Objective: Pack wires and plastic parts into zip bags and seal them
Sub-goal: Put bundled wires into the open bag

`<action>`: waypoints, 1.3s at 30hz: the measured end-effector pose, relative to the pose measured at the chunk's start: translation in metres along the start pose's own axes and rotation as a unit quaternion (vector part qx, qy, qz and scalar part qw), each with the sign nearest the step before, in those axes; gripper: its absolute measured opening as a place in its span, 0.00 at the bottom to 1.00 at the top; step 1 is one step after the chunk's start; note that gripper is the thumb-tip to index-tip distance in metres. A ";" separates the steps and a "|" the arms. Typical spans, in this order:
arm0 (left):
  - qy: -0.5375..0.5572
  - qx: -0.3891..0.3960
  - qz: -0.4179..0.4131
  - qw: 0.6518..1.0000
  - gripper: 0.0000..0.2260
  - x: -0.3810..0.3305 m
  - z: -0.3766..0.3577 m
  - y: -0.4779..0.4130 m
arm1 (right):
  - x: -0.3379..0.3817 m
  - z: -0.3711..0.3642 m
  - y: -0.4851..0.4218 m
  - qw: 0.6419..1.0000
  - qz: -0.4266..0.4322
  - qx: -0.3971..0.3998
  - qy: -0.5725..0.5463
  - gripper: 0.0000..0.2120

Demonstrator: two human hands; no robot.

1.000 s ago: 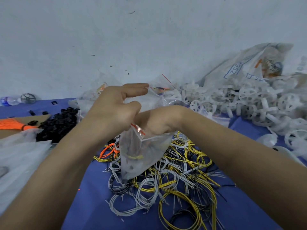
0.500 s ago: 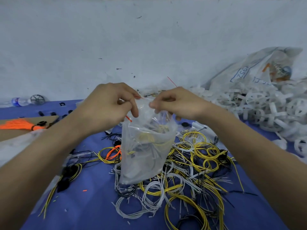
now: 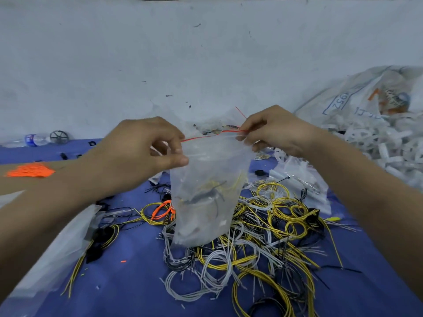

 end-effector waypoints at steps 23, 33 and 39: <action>0.102 -0.031 -0.022 0.994 0.17 -0.003 -0.011 -0.007 | 0.050 -0.058 0.050 0.964 0.210 0.086 0.142 0.02; 0.123 -0.038 -0.023 0.991 0.17 -0.005 -0.013 -0.006 | 0.048 -0.062 0.052 0.968 0.173 0.126 0.129 0.08; 0.124 -0.036 -0.024 0.991 0.16 -0.010 -0.014 -0.005 | 0.044 -0.064 0.051 0.971 0.151 0.147 0.115 0.04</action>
Point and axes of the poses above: each hand's wrist, its own y-axis away from the middle knuckle, its own z-axis out of the back of the hand, x = y × z, the point moved 6 cm from there along -y, towards the middle knuckle, and after that the axes turned 14 degrees about -z, right-handed, at the moved point
